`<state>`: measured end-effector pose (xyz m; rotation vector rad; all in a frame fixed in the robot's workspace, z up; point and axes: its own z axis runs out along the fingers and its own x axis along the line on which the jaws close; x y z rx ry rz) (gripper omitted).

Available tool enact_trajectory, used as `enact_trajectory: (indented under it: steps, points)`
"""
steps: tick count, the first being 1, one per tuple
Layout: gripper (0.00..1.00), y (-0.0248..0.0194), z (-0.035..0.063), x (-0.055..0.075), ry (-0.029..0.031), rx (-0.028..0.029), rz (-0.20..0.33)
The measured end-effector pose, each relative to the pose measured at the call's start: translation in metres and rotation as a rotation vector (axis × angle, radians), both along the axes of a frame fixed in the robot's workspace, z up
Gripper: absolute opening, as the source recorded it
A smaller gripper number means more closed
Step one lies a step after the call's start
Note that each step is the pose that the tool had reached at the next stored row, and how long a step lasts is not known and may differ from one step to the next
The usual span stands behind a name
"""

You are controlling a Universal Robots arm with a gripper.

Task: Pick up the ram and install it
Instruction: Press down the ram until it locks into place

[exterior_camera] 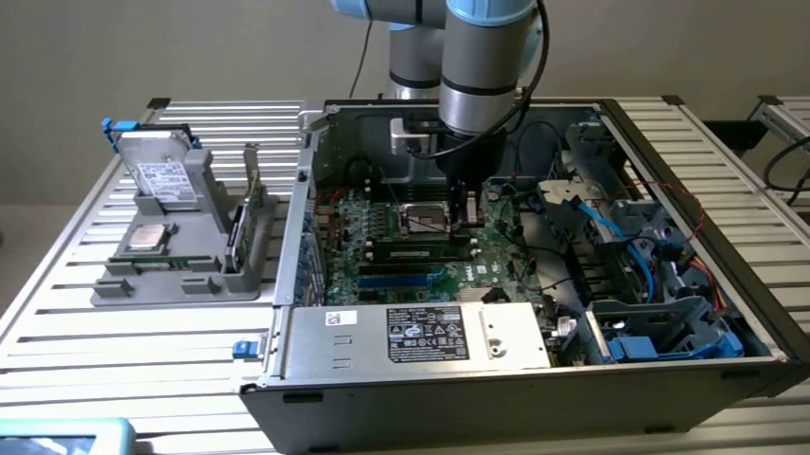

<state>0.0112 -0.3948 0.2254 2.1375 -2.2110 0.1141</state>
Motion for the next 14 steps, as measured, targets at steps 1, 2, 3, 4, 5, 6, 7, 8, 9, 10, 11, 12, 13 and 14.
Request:
enact_trajectory:
  steps: [1,2,3,4,5,6,7,8,9,10,11,12,13,14]
  points:
    - [0.11,0.0,0.0,0.0,0.0,0.0,0.0]
    - [0.11,0.0002,0.0013,0.0,0.0,0.0014,0.0]
    - [0.11,0.0002,0.0055,-0.001,-0.0002,0.0012,-0.001]
    - [0.11,0.0001,0.0102,-0.002,-0.0002,0.0007,0.0]
    - [0.11,0.0,0.0143,-0.004,-0.0001,0.0002,0.0]
    - [0.11,0.0,0.0174,-0.006,-0.0002,0.0006,0.0]
    - [0.11,-0.0001,0.0202,-0.009,-0.0001,0.0003,0.0]
    - [0.11,-0.0001,0.0218,-0.012,-0.0001,0.0004,0.0]
    - [0.11,-0.0001,0.0227,-0.017,-0.0001,0.0003,0.0]
    - [0.11,0.0,0.0228,-0.021,-0.0001,0.0005,0.0]
    - [0.11,0.0,0.0228,-0.025,-0.0002,0.0006,0.0]
    - [0.11,-0.0001,0.0229,-0.03,-0.0001,0.0004,0.0]
    - [0.11,-0.0001,0.0229,-0.035,-0.0001,0.0004,0.0]
    - [0.11,-0.0001,0.0229,-0.039,-0.0001,0.0003,0.0]
